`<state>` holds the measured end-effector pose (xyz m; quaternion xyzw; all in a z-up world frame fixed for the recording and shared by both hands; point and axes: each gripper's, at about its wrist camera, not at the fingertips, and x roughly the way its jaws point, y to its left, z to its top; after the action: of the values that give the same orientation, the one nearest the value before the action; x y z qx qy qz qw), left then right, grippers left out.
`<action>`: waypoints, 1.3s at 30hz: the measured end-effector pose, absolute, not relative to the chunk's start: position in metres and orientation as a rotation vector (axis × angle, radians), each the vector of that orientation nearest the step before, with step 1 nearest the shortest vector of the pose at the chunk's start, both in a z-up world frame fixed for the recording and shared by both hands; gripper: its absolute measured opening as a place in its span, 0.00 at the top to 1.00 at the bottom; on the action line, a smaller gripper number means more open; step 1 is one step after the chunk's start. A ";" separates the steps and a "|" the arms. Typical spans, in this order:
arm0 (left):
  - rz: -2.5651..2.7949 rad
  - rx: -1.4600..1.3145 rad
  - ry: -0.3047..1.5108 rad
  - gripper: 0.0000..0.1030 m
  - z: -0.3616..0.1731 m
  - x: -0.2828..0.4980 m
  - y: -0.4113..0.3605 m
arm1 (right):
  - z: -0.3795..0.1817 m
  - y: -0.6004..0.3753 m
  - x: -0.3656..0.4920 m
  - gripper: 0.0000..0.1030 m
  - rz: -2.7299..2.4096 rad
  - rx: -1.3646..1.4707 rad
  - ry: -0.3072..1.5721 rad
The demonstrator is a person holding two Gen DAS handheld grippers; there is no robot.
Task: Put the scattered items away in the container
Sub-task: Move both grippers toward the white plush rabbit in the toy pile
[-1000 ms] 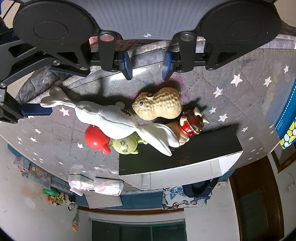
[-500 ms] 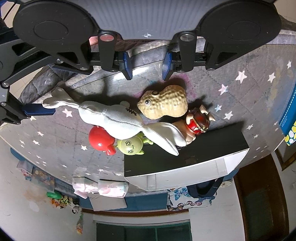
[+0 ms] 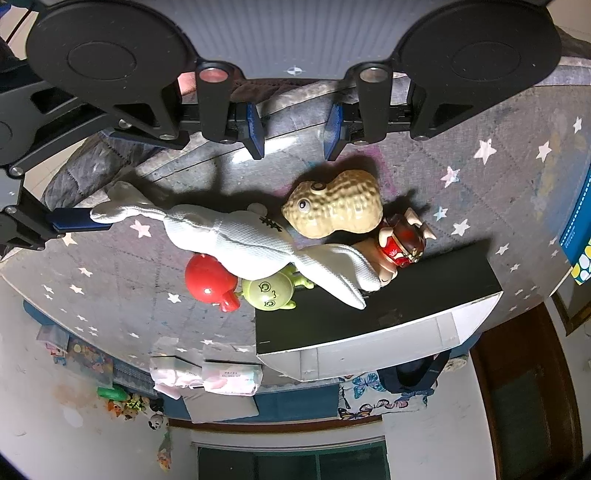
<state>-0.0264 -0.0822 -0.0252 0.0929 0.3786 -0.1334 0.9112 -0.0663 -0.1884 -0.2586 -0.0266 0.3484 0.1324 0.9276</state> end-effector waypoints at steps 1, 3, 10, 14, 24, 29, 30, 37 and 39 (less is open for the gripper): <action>-0.275 0.193 0.779 0.64 -0.025 -0.027 -0.082 | -0.259 -0.188 -0.067 0.02 0.270 -0.055 0.713; -0.278 0.196 0.777 0.64 -0.024 -0.028 -0.083 | -0.258 -0.189 -0.068 0.02 0.266 -0.054 0.712; -0.288 0.204 0.773 0.64 -0.024 -0.030 -0.086 | -0.257 -0.193 -0.071 0.02 0.253 -0.051 0.713; -0.288 0.205 0.773 0.64 -0.024 -0.030 -0.086 | -0.257 -0.194 -0.071 0.02 0.250 -0.050 0.713; -0.292 0.205 0.773 0.64 -0.024 -0.031 -0.087 | -0.257 -0.192 -0.070 0.03 0.251 -0.056 0.718; -0.302 0.210 0.773 0.64 -0.025 -0.030 -0.086 | -0.258 -0.192 -0.070 0.06 0.251 -0.055 0.720; -0.303 0.211 0.774 0.64 -0.025 -0.030 -0.086 | -0.258 -0.193 -0.069 0.06 0.251 -0.053 0.720; -0.307 0.209 0.776 0.64 -0.025 -0.029 -0.087 | -0.259 -0.193 -0.067 0.06 0.252 -0.054 0.721; -0.309 0.209 0.776 0.64 -0.025 -0.028 -0.087 | -0.259 -0.193 -0.067 0.06 0.253 -0.054 0.721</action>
<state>-0.0278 -0.0874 -0.0249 0.1012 0.3763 -0.1496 0.9087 -0.0666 -0.1926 -0.2591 -0.0265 0.3518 0.1233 0.9275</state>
